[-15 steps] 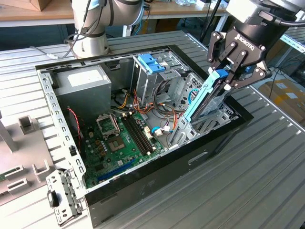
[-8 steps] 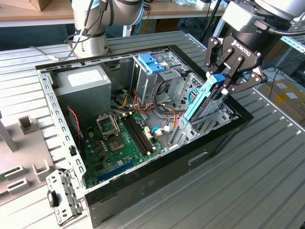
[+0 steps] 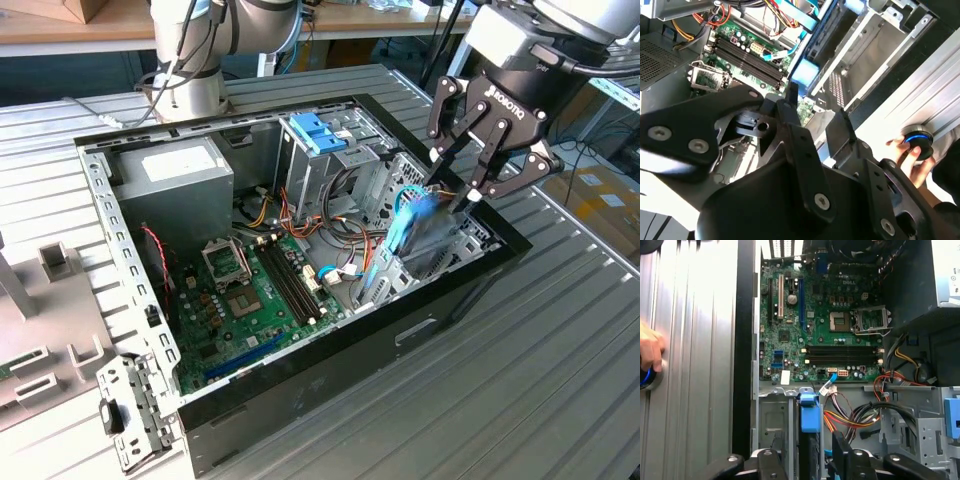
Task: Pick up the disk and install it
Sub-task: 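Insert the disk into the insertion slot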
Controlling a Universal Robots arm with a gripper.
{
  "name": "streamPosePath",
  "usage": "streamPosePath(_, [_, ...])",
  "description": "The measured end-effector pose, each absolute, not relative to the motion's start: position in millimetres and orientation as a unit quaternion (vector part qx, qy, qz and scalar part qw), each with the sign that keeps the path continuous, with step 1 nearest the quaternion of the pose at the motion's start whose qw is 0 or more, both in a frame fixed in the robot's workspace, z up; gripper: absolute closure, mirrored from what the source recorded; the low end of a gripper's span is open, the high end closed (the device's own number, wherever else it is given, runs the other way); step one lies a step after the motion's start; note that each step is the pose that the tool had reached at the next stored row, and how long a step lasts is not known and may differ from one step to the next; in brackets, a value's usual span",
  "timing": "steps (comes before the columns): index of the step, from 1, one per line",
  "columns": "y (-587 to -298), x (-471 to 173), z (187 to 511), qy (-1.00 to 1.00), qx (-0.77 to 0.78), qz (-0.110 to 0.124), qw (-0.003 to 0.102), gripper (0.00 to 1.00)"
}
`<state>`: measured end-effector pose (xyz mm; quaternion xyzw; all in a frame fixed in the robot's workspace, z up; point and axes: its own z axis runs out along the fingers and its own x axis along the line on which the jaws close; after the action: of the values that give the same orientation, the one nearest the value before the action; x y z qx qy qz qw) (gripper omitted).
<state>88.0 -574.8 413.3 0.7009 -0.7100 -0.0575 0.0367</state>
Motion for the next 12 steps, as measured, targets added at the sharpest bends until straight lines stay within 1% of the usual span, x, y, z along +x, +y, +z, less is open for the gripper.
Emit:
streamPosePath(1, [-574.8, 88.0, 413.3, -0.71, 0.701, -0.057, 0.037, 0.49])
streamPosePath(7, [-574.8, 88.0, 413.3, -0.71, 0.701, -0.057, 0.037, 0.49])
streamPosePath(8, [-574.8, 88.0, 413.3, -0.71, 0.701, -0.057, 0.037, 0.51])
streamPosePath(10, [-574.8, 88.0, 413.2, -0.71, 0.701, -0.057, 0.037, 0.64])
streamPosePath(11, [-574.8, 88.0, 413.2, -0.71, 0.701, -0.057, 0.037, 0.64])
streamPosePath(12, [-574.8, 88.0, 413.2, -0.71, 0.701, -0.057, 0.037, 0.7])
